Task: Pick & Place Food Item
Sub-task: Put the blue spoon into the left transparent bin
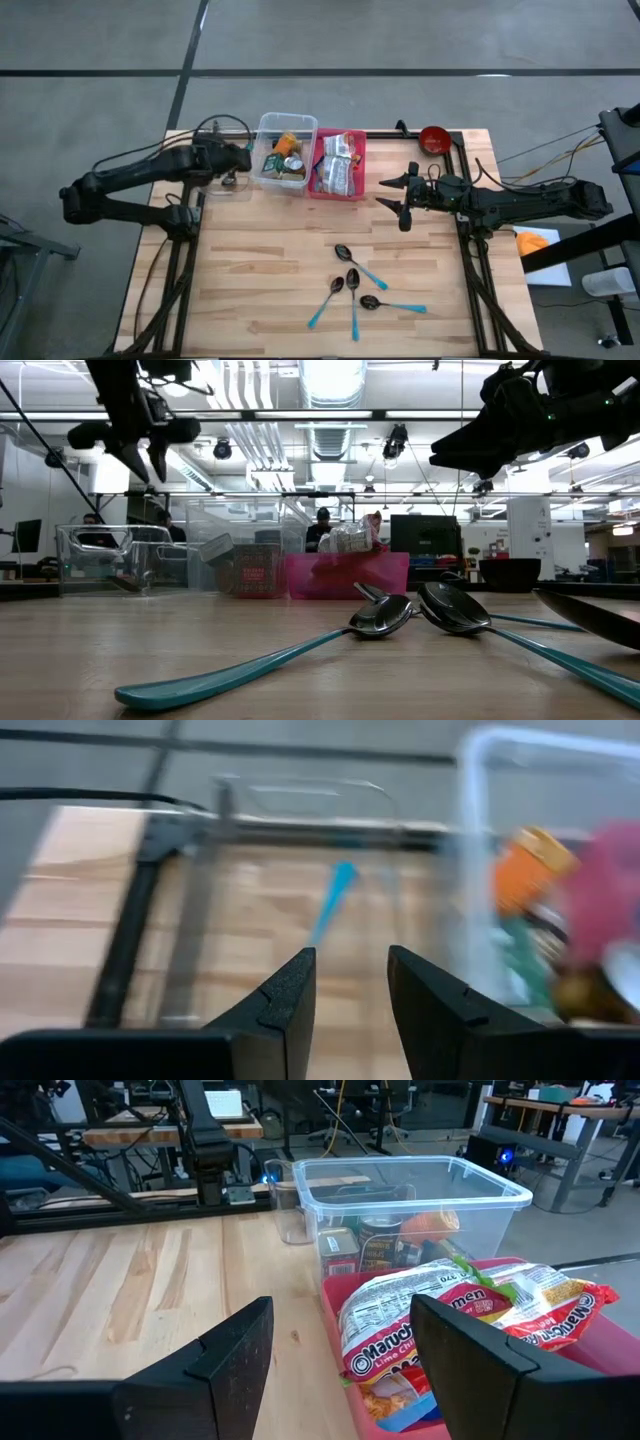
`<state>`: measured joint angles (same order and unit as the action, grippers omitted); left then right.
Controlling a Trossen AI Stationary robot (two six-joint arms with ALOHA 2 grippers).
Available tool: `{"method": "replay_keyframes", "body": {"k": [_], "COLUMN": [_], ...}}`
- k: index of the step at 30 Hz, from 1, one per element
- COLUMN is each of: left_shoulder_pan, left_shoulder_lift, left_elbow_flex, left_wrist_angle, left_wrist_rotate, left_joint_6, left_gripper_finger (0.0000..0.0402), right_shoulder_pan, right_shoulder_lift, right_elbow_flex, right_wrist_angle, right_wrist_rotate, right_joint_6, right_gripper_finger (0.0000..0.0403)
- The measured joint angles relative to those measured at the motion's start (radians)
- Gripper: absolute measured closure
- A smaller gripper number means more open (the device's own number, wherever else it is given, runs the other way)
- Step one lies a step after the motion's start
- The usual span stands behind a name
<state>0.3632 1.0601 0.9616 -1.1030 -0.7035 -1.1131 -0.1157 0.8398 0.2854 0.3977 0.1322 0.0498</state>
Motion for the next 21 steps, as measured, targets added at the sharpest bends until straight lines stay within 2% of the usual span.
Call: {"method": "replay_keyframes", "body": {"k": [5,8,12,21], "left_shoulder_pan": [-0.031,-0.064,-0.138,-0.355], "left_shoulder_lift": [-0.012,-0.007,0.012,0.121], "left_elbow_flex": [0.051,0.051,0.047,0.047], "left_wrist_angle": [0.027,0.059,0.103,0.262], "left_wrist_rotate": [0.196,0.280,0.309,0.329], "left_joint_6": [0.133,0.172,0.178,0.243], "left_gripper_finger": [0.0273,0.0273,0.0264,0.0191], "right_shoulder_pan": [0.000,0.000,0.000,0.000], "right_shoulder_lift": [0.000,0.000,0.000,0.000], "right_elbow_flex": [0.000,0.000,0.000,0.000], "right_wrist_angle": [0.000,0.000,0.000,0.000], "right_wrist_rotate": [0.000,0.000,0.000,0.000], "right_joint_6": [0.000,0.002,0.001,0.001], "right_gripper_finger": [0.0168,0.0168,0.0168,0.0168]}}
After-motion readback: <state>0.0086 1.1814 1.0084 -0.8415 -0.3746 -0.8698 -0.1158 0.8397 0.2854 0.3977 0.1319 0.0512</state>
